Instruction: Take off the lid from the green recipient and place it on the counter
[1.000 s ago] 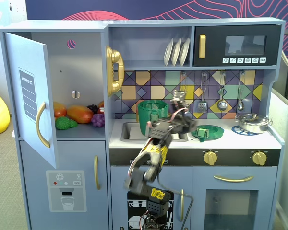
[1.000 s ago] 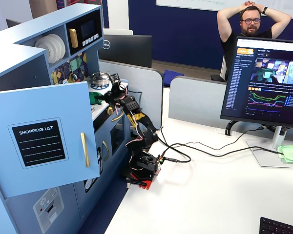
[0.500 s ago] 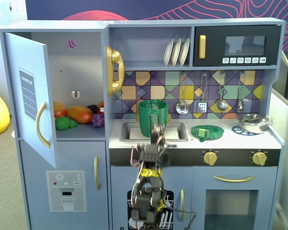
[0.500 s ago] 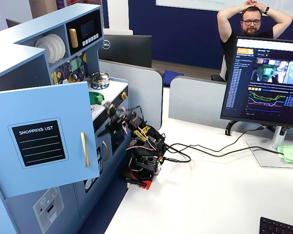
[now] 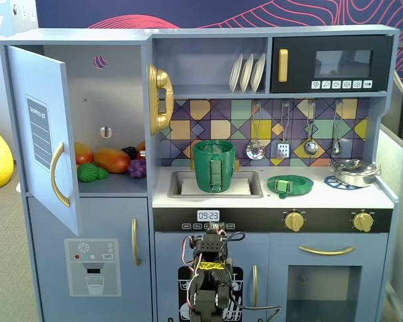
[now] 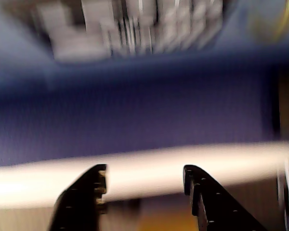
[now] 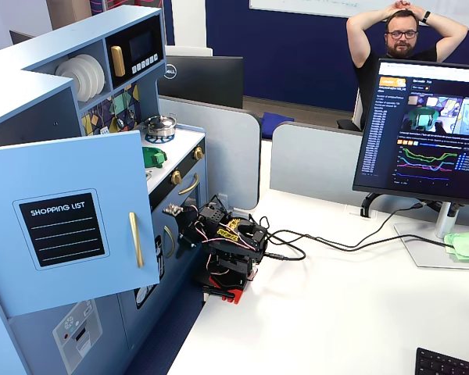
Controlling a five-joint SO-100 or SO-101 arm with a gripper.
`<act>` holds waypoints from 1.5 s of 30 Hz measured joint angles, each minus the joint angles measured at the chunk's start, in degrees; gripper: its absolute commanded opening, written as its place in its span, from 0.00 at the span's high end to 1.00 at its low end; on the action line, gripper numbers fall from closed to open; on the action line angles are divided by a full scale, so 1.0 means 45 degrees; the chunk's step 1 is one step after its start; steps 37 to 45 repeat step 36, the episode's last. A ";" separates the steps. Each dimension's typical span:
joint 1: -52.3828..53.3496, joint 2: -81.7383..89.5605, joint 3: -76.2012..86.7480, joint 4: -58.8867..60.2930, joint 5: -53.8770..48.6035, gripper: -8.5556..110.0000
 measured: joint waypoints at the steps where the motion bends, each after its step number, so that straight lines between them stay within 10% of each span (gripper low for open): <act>1: 0.0000 0.0156 0.0039 0.0449 0.0059 0.93; 45: -0.0332 0.0352 -0.0176 0.2070 0.0605 0.87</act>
